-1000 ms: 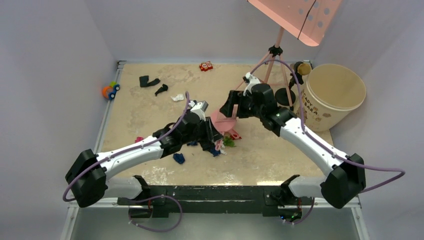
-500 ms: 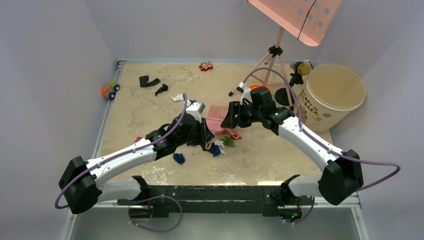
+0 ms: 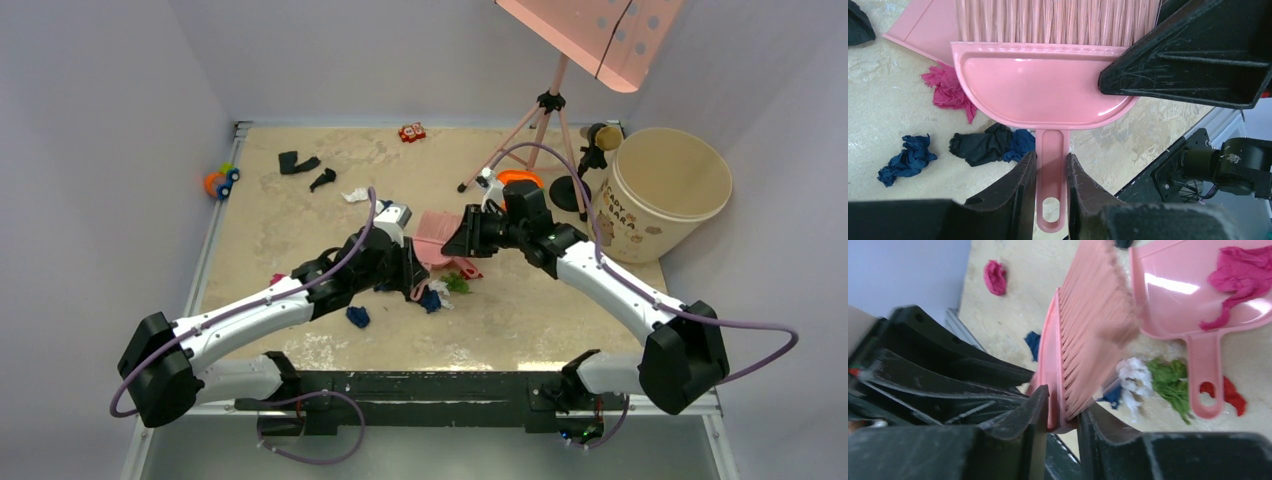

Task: Sweep away the paper scraps from the table

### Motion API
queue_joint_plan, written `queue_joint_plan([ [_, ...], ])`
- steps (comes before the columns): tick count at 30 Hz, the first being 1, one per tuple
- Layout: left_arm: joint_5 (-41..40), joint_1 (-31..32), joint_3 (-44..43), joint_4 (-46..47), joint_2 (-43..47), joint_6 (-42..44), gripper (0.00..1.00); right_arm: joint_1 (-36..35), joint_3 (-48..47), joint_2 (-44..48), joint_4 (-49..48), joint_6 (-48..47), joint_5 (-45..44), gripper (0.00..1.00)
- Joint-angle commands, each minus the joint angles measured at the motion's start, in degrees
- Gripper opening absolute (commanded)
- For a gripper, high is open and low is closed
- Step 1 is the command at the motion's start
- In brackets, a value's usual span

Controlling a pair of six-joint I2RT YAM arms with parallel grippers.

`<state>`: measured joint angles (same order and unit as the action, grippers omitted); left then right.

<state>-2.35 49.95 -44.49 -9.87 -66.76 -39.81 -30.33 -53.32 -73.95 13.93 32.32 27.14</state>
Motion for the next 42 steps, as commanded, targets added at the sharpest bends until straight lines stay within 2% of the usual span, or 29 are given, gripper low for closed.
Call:
queue_joint_plan([
  [1,1.6,0.1,-1.9,3.9,-0.3,-0.5,0.18,0.0,2.0,-0.1,-10.0,5.8,3.9,0.16],
  [2,1.1,0.1,-1.6,4.0,-0.1,-0.8,0.18,0.0,2.5,0.3,-10.7,6.6,3.6,0.06],
  [3,0.5,0.1,-1.1,4.4,0.5,-1.5,0.20,0.0,2.9,0.9,-11.0,7.2,2.5,0.00],
  [5,-0.7,0.1,0.8,6.2,2.5,-3.2,0.27,0.2,4.0,3.0,-11.0,7.6,-0.9,0.00],
  [8,-1.7,-0.2,3.0,7.4,5.8,-6.0,0.46,1.3,6.6,7.8,-11.3,8.2,-6.5,0.00],
  [12,-1.0,-1.1,2.8,6.3,7.8,-7.2,0.61,3.3,9.8,15.2,-11.4,9.0,-11.3,0.00],
  [14,1.6,-2.7,3.2,7.4,8.5,-9.4,0.69,3.8,11.3,19.9,-11.8,9.8,-14.2,0.00],
  [16,8.4,-5.1,5.4,14.7,9.1,-13.0,0.73,4.1,13.6,25.0,-13.4,11.3,-16.1,0.00],
  [20,16.9,-8.7,12.3,35.2,9.0,-23.8,0.74,4.4,21.8,36.9,-26.5,17.4,-16.8,0.00],
  [23,17.1,-8.7,11.9,40.2,7.2,-26.7,0.73,4.4,28.3,43.1,-37.2,21.6,-19.5,0.00],
  [29,19.1,-8.4,11.8,59.0,-0.8,-35.6,0.66,4.3,31.6,41.4,-47.9,25.2,-16.3,0.00],
  [33,19.0,-7.0,10.3,72.4,-8.0,-41.6,0.60,4.3,35.0,41.5,-55.1,27.8,-17.7,0.00],
  [37,17.3,-5.2,9.2,79.3,-13.4,-43.8,0.58,4.3,36.7,42.9,-57.9,29.7,-20.7,0.00],
  [42,15.9,-4.3,8.3,81.5,-14.8,-43.2,0.52,4.3,38.1,43.9,-56.7,31.7,-23.2,0.00],
])
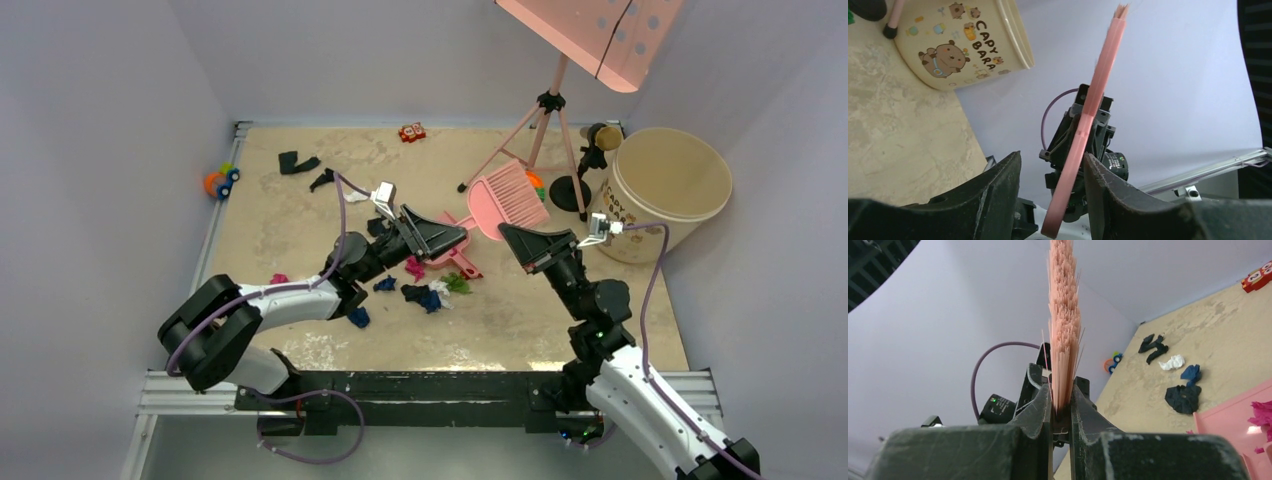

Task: Sweep away the paper scraps from the table

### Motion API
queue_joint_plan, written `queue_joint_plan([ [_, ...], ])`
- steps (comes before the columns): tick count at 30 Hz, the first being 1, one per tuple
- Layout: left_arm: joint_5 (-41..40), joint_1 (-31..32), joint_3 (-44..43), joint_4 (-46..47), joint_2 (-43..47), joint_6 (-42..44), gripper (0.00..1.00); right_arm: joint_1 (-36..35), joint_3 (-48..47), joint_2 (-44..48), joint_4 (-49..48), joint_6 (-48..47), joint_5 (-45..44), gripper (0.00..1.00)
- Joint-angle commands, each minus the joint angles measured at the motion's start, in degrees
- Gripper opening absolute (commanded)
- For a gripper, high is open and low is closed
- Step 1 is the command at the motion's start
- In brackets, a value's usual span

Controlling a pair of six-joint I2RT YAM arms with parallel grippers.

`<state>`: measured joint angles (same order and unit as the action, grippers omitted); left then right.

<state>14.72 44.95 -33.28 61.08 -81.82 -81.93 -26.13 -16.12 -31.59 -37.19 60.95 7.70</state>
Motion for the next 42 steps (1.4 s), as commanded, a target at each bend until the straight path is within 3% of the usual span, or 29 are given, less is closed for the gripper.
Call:
queue_joint_plan([
  [1,-1.3,0.7,-3.0,10.6,0.3,-0.9,0.52,0.1,1.4,1.9,-5.6,3.4,-4.1,0.00],
  [7,-1.0,0.7,-3.7,10.8,0.6,-0.9,0.50,0.1,3.0,4.1,-3.8,4.0,-6.2,0.00],
  [15,-0.4,0.7,-4.0,8.6,1.1,-1.0,0.38,0.1,0.4,3.2,1.9,2.6,-6.5,0.00],
  [26,1.0,1.0,-4.7,7.2,0.9,-1.0,0.37,0.1,-0.3,0.9,2.4,3.0,-5.9,0.00],
  [30,1.0,0.9,-4.2,7.5,1.4,-0.7,0.19,0.1,-0.4,0.7,2.5,3.0,-6.0,0.00],
  [33,0.6,0.9,-4.0,6.8,2.6,0.4,0.00,0.1,-0.4,0.8,3.0,3.0,-5.9,0.00],
  [34,0.5,0.9,-3.9,5.6,3.2,0.9,0.00,0.2,-0.5,0.7,3.1,2.9,-5.8,0.10],
  [36,0.9,0.7,-4.0,2.6,5.0,2.2,0.00,0.1,-1.8,1.0,7.0,2.4,-6.4,0.68],
  [37,1.9,0.2,-4.2,0.3,6.3,3.0,0.00,0.1,-3.0,1.1,9.3,1.1,-6.7,0.86],
  [38,2.5,-0.3,-4.3,-2.2,7.9,4.1,0.00,0.1,-4.1,1.0,11.6,-1.0,-6.2,0.92],
  [42,0.3,-2.8,-3.7,-24.4,19.5,10.9,0.00,0.1,-9.1,1.6,22.7,-12.2,-5.6,0.94],
])
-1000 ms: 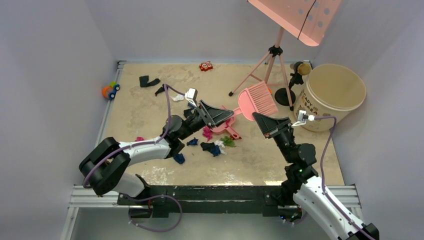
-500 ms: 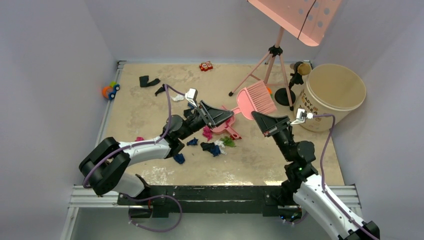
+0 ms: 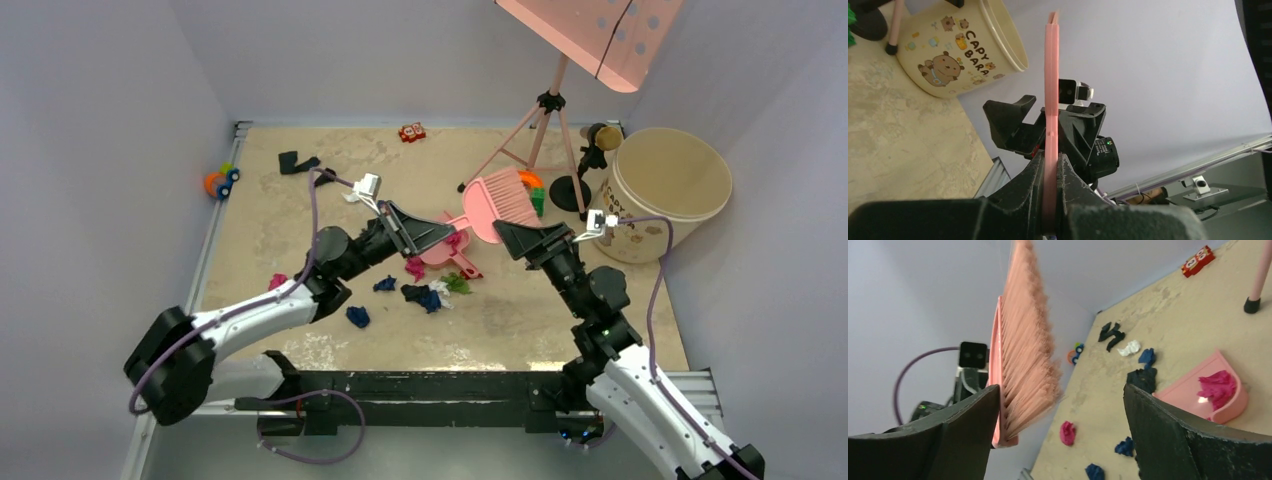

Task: Sweep away the paper scraps from the table

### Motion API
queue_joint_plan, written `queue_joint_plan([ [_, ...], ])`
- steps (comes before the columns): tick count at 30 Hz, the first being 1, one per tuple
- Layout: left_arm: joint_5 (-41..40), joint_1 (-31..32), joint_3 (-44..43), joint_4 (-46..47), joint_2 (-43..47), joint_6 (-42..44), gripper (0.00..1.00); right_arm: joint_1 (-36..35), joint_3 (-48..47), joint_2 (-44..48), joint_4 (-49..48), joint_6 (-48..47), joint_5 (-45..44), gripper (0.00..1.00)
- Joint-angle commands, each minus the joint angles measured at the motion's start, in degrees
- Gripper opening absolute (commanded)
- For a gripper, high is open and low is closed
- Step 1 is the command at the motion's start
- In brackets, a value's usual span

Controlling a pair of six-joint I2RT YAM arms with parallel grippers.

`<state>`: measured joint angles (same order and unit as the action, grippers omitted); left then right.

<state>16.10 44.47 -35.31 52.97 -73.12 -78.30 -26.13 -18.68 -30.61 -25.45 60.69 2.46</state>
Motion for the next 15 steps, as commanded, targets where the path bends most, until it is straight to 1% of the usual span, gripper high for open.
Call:
queue_joint_plan([
  [1,-2.8,-2.9,-2.5,-24.6,14.1,10.3,0.00,0.2,-7.3,1.1,13.6,-14.8,-0.3,0.94],
  [2,-5.8,-3.4,-4.1,-34.4,17.4,13.6,0.00,0.2,-7.7,1.6,15.2,-17.9,-0.1,0.94],
  [3,-10.2,-3.5,-7.0,-46.3,20.4,17.4,0.00,0.2,-7.8,2.6,16.5,-20.8,0.1,0.93],
  [4,-14.6,-3.5,-10.3,-57.3,22.4,22.6,0.00,0.1,-7.9,3.1,18.0,-24.8,-0.2,0.93],
  [6,-25.1,-3.6,-18.5,-77.3,24.2,28.0,0.00,0.1,-8.0,3.6,20.7,-30.3,-1.0,0.92],
  [7,-30.0,-3.6,-22.2,-85.0,24.2,30.4,0.00,0.1,-7.8,3.4,21.0,-33.3,-0.7,0.91],
  [8,-33.3,-3.6,-26.7,-91.4,23.7,33.0,0.00,0.1,-7.4,2.7,20.7,-35.8,0.4,0.90],
  [9,-35.7,-3.6,-29.0,-96.8,22.9,35.0,0.00,0.2,-6.7,1.3,19.3,-37.7,1.7,0.89],
  [11,-41.8,-3.6,-36.3,-109.4,21.0,34.3,0.00,0.1,-6.9,-3.6,18.4,-40.5,4.0,0.88],
  [12,-44.6,-3.6,-38.2,-113.9,20.6,33.1,0.00,0.1,-8.5,-6.8,19.5,-41.3,4.8,0.88],
  [14,-48.1,-3.6,-39.5,-118.4,21.2,32.5,0.00,-1.0,-13.6,-14.6,22.6,-42.9,5.1,0.86],
  [15,-49.1,-3.6,-38.9,-118.3,22.3,33.5,0.00,-2.3,-15.7,-18.4,23.7,-44.0,3.5,0.86],
])
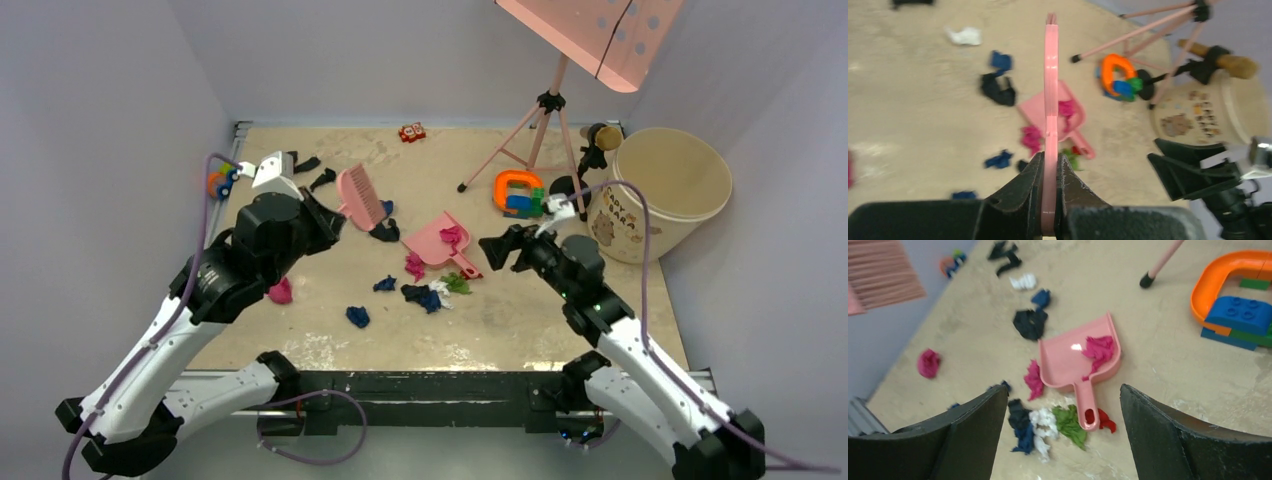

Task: Sweep away the paper scraps from the table

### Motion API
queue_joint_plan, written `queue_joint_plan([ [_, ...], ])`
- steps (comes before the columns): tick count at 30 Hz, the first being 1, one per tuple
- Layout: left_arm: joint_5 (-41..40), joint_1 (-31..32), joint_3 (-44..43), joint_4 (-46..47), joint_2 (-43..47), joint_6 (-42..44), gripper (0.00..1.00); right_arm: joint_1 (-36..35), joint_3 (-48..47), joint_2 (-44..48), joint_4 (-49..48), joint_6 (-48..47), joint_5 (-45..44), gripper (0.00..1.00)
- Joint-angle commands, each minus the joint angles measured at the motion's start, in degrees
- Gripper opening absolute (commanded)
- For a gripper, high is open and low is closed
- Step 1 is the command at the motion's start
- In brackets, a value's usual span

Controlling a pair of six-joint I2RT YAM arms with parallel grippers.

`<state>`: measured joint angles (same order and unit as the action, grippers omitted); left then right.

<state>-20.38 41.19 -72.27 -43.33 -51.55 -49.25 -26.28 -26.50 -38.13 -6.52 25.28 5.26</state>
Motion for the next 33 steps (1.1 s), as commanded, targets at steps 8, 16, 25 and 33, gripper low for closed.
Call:
queue_joint_plan([
  [8,-20.1,-0.3,3.8,-22.9,7.2,14.0,0.00,-10.2,-15.1,-29.1,7.6,-12.5,-4.9,0.79],
  [16,-26.6,-0.3,3.8,-27.5,4.9,13.9,0.00,-12.1,-16.8,-39.5,10.4,-10.6,-6.3,0.75],
  [25,-30.5,-0.3,-0.2,-31.0,-0.2,14.8,0.00,-15.7,-20.3,-45.9,12.4,-10.1,-14.7,0.70],
  [33,-30.6,-0.3,-0.7,-29.0,0.3,17.3,0.00,-16.2,-22.1,-49.1,12.3,-10.1,-17.6,0.46],
])
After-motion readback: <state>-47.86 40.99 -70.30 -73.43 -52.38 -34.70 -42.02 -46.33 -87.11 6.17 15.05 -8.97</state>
